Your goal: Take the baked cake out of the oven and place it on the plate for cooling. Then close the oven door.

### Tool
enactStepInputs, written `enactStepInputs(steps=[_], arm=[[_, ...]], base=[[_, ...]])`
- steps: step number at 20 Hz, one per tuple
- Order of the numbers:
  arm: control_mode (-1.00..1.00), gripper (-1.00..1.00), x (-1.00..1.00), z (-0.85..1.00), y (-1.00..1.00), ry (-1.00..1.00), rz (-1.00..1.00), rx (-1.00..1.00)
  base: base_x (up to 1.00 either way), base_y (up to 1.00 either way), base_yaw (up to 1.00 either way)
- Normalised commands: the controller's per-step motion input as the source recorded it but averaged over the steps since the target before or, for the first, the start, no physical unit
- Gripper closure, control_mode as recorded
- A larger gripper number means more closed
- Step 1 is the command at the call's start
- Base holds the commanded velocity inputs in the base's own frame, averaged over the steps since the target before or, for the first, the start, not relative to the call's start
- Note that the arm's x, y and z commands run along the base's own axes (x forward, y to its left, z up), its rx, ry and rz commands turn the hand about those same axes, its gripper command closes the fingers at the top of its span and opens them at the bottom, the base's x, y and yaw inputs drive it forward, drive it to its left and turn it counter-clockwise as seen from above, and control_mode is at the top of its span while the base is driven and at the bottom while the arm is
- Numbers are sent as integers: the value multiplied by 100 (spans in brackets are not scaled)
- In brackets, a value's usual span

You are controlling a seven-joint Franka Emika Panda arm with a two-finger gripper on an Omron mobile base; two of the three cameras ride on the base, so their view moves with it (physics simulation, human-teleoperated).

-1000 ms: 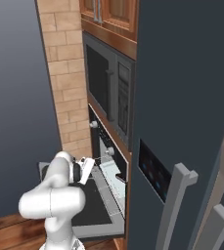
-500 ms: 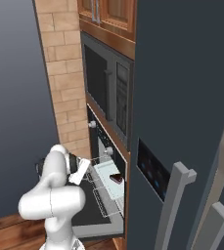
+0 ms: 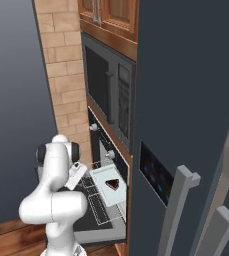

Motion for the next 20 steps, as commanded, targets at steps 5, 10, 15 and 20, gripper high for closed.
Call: enactStepInputs(steps=[5,10,15,20], arm=[[-100,100,-72,0,94,40,8,32],[-100,-100,-48,0,91,38,2,25],[-100,-100,-82,69,18,-11,-4,6],[-100,-100,-52,99,-8,-28,-11,0]], base=[[0,0,0],[0,0,0],[0,0,0],[0,0,0]])
